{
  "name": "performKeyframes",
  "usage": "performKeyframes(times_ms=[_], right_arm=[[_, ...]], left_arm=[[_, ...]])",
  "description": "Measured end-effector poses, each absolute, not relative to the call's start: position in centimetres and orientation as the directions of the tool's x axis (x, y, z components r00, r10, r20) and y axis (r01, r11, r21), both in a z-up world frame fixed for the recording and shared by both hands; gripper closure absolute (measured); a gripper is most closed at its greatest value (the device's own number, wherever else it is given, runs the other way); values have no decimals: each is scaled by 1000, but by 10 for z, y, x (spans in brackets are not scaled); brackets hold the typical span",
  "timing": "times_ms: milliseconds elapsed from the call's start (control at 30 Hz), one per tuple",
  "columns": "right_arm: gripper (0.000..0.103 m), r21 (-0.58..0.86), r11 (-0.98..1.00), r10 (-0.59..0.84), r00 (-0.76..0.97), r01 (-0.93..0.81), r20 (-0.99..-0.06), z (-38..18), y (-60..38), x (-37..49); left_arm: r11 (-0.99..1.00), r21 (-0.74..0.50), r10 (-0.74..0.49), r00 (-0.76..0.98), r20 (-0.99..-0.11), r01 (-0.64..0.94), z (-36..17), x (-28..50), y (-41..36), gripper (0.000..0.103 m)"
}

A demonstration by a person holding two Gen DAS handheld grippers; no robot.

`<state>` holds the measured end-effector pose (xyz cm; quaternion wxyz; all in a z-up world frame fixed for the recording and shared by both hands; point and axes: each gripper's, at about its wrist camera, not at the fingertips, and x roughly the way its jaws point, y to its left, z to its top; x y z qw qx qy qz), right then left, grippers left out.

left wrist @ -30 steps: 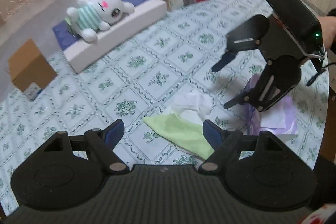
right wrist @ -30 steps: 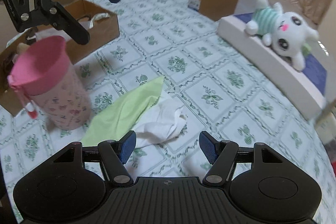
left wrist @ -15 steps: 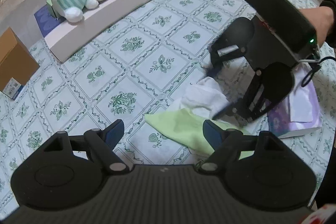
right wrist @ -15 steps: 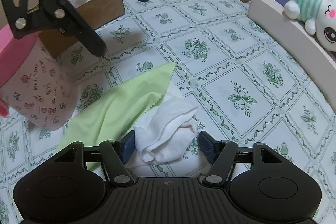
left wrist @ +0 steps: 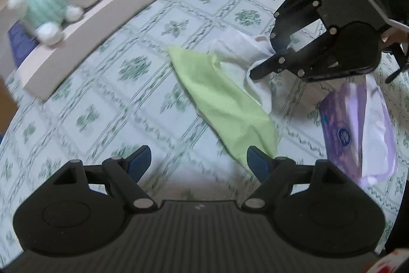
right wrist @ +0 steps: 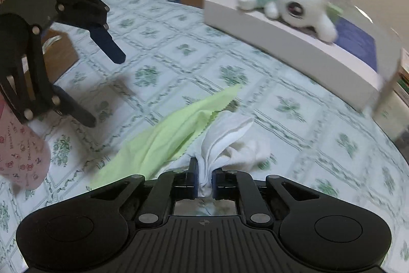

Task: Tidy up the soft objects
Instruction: 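Grasp the white tissue with the right gripper while the left gripper grasps the green cloth, then lift the green cloth and white tissue and carry them over the box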

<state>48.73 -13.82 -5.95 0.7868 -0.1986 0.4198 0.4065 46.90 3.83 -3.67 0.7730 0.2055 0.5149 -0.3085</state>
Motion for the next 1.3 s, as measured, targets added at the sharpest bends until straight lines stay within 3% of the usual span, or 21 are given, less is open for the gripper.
performKeyframes(times_ms=[167,467,633,800,1033,1300], right_arm=[[94,62,625,472,313,-778,-824,-63,-149,489],[94,93,632,490,304,-769,-817,-75,-158,491],[94,91,639,486,309,-764,-818,-79,-162,489],[94,61,667,455,341,-743,-823,-76,-167,488],[94,21,728,403,403,-685,-822,-60,-178,484],[94,-10,751,400,466,-661,-789,-19,-188,456]], left_arm=[[681,-2,-275,253,-927,733,-53,481,2,26],[700,-64,-288,199,-937,711,-82,504,-27,49],[716,-84,-288,183,-940,693,-88,507,-26,82],[742,-54,-267,221,-938,668,-76,501,-16,99],[822,13,-200,310,-930,570,-51,494,19,101],[876,14,-205,399,-894,481,-1,467,38,101]])
